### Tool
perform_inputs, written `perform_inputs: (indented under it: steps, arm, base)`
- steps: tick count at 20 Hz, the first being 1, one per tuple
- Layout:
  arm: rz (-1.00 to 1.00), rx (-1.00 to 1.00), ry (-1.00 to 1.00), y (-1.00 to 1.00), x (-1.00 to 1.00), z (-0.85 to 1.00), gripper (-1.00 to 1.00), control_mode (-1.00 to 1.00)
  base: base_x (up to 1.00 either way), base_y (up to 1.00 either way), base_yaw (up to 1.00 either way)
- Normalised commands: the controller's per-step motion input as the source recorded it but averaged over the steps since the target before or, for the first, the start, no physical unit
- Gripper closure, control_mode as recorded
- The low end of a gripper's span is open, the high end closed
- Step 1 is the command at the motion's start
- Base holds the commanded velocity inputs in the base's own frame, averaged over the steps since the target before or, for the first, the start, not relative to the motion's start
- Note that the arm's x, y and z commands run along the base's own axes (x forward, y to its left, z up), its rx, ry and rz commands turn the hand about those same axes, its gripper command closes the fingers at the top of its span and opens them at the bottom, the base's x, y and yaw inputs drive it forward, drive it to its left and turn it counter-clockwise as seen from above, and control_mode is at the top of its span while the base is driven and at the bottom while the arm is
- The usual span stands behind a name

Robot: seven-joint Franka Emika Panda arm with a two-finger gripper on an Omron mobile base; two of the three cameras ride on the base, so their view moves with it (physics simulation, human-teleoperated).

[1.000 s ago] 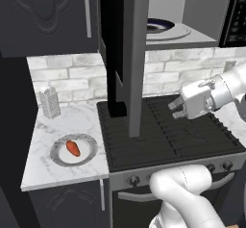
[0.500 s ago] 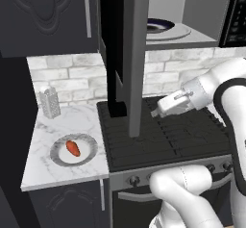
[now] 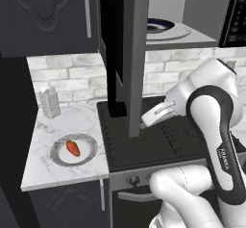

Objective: Pick the sweet potato from the counter and place it in the microwave. Then turn on the microwave.

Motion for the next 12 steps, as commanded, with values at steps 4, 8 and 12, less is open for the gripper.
perform_inputs:
  steps: [4, 8, 12]
  arm:
    - [-0.05, -0.04, 0.0, 0.03, 0.0, -0.31, -1.0, -1.0]
    - [-0.03, 0.0, 0.0, 0.09, 0.03, -0.31, -1.0, -1.0]
    - [-0.02, 0.0, 0.0, 0.23, 0.09, -0.31, -1.0, -1.0]
  base:
    - [0.0, 0.0, 0.0]
    - [0.0, 0.0, 0.0]
    - [0.0, 0.0, 0.0]
